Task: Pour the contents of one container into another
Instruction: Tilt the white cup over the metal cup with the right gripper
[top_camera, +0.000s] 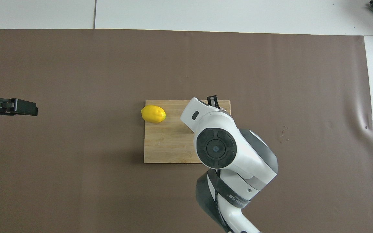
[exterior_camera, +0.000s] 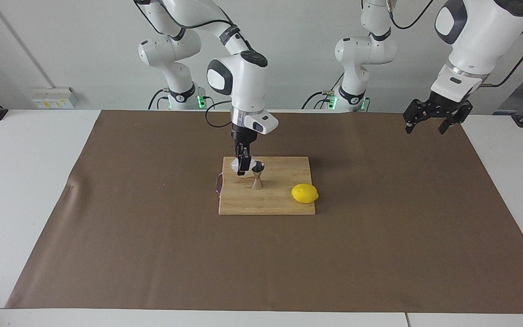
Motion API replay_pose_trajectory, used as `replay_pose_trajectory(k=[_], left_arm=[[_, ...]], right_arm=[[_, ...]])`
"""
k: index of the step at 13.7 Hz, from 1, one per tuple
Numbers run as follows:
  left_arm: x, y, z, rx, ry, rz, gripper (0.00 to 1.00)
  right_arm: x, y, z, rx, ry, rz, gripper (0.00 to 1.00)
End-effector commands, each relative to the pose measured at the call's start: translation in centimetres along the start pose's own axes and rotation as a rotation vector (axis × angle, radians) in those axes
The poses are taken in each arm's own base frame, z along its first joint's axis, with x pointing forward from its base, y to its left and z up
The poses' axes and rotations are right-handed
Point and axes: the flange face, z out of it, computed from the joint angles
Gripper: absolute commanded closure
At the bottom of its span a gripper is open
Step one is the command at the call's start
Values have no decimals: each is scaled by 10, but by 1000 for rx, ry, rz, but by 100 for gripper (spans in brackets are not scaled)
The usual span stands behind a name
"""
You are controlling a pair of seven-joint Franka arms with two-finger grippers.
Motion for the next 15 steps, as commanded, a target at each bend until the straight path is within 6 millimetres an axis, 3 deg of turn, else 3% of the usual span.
replay_pose_trajectory(k=[1,6,15], left_arm=[[-5,1,-9,13,13,-2,0],[-6,2,-10,13,17,3,0],[-7,-2,-10,13,11,-3,0]], right_arm=[[11,4,0,-53,-25,-43,100],[14,3,0,-101,-80,-124,100],[29,-16,-3,-138,-153,-235,100]])
